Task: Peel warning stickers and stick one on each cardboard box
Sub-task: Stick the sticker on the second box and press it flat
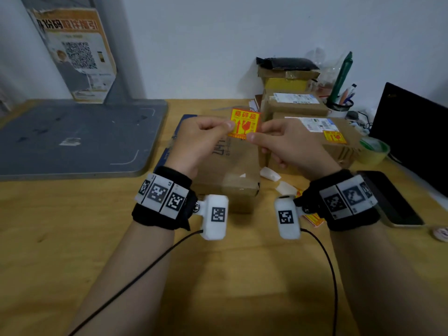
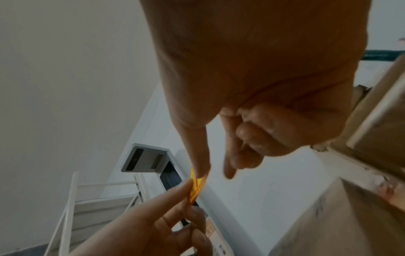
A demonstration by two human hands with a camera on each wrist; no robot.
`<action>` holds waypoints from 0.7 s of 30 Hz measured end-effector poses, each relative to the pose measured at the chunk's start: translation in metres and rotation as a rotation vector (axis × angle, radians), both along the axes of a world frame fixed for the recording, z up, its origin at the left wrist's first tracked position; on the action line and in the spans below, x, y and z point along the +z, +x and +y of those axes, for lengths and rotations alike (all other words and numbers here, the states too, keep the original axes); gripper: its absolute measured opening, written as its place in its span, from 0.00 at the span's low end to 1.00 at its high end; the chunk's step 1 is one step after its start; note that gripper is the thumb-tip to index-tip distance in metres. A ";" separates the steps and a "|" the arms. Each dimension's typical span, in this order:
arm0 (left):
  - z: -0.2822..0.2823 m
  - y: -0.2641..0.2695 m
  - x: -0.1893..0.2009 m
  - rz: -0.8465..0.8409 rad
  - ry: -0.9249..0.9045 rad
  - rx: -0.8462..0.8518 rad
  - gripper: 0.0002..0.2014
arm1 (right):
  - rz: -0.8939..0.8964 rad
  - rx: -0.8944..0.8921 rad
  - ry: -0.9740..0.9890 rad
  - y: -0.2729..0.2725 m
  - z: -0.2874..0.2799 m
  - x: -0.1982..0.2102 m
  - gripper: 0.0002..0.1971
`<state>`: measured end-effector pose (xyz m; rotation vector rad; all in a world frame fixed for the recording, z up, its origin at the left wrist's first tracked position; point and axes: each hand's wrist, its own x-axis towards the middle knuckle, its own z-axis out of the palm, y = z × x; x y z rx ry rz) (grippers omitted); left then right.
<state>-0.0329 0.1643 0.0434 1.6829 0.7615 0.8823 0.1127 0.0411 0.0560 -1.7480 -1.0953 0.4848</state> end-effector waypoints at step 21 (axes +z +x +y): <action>-0.002 -0.057 -0.026 0.335 -0.018 0.077 0.10 | -0.236 -0.128 -0.403 -0.052 0.018 -0.044 0.13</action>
